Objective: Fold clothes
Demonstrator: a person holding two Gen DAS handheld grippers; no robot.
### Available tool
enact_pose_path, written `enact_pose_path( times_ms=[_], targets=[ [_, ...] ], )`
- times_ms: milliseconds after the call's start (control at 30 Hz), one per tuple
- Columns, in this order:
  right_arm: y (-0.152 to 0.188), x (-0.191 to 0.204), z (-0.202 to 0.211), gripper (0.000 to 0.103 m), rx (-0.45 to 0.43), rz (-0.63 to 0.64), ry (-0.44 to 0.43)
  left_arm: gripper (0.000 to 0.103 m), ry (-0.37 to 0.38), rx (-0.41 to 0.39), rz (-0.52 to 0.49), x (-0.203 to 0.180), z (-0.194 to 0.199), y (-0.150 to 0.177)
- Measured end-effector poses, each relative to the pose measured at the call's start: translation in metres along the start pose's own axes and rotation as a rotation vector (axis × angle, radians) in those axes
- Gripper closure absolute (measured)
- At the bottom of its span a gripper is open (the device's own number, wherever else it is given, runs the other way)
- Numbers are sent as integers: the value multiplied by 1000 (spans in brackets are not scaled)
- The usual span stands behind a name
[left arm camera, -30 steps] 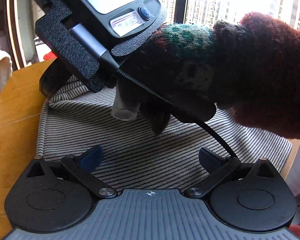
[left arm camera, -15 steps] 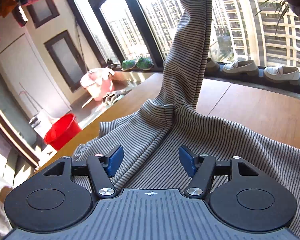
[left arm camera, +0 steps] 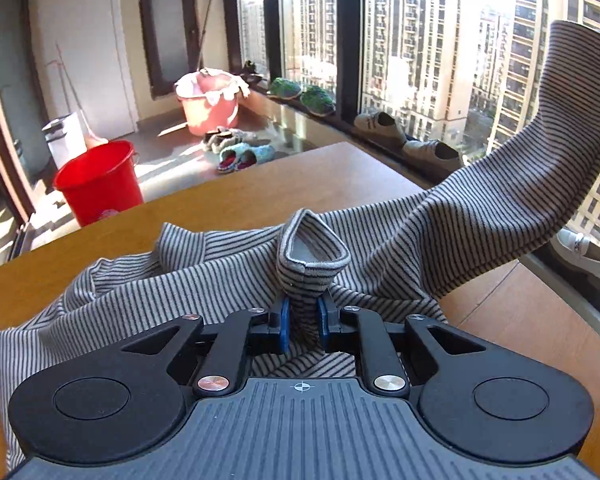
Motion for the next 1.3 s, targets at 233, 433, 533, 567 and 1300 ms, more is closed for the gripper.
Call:
enact_pose_path(
  times_ms=[233, 433, 533, 567, 1300],
  targets=[
    [-7, 55, 1, 94, -29, 65, -67, 90, -137, -264, 153, 127, 136, -5],
    [7, 117, -27, 94, 41, 174, -131, 90, -203, -351, 239, 206, 216, 21],
    [33, 143, -32, 94, 106, 216, -152, 90, -199, -301, 250, 216, 225, 54],
    [44, 157, -27, 94, 125, 217, -151, 90, -194, -276, 257, 218, 224, 67],
    [202, 160, 30, 66, 493, 163, -167, 47, -9, 52, 218, 116, 174, 224]
  ],
)
Point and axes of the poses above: each gripper's, at about its wrist camera, not at the fingertips, and z roughly against the way its jaws point, x to its left, y to its underside, the point moved 6 cm from there along -z, roughly the way its jaws point, and after that the axes turned 6 degrees about -y, right-handed, at the moved point
